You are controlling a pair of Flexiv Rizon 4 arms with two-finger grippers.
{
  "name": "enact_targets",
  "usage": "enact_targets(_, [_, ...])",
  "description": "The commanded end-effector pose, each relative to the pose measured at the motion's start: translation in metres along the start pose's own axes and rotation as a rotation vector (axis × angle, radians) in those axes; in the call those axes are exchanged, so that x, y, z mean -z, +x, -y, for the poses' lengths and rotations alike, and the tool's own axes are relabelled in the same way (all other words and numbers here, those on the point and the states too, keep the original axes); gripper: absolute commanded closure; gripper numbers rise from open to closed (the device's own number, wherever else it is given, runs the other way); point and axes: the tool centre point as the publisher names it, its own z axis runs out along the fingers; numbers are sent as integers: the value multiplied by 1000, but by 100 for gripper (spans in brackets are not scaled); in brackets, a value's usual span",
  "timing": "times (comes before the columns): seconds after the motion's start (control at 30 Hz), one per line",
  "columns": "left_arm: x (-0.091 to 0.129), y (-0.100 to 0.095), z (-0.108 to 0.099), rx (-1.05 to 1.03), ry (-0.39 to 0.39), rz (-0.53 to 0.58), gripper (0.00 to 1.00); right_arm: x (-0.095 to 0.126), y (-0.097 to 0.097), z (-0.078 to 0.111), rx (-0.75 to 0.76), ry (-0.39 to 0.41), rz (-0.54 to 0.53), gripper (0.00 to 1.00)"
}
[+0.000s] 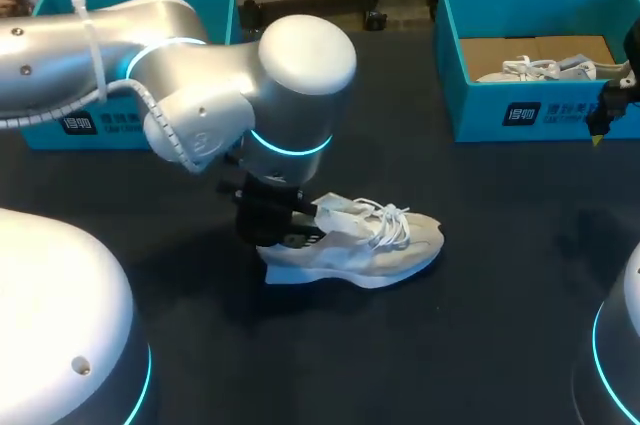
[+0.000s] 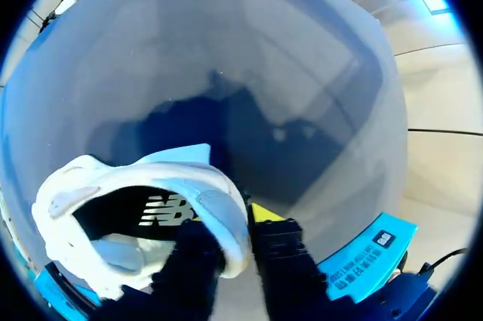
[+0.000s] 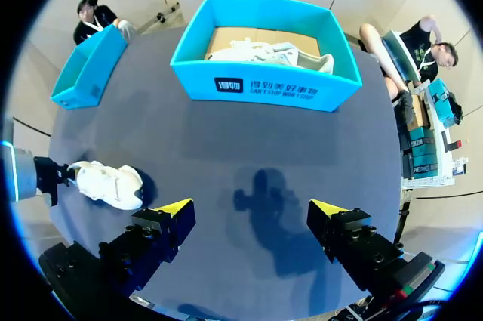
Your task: Take the shoe out of the shoebox, open the shoe tongue, remove and reinsert the insole, then place the shoe into the shoebox
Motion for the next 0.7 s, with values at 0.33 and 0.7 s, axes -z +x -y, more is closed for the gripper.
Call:
enact_targets(0.33, [23, 5, 6, 18, 22, 50, 0, -1, 0, 0, -1, -1, -1, 0])
enact_targets(0.7, [62, 22, 3, 199, 54, 196, 0, -1, 0, 0, -1, -1, -1, 0])
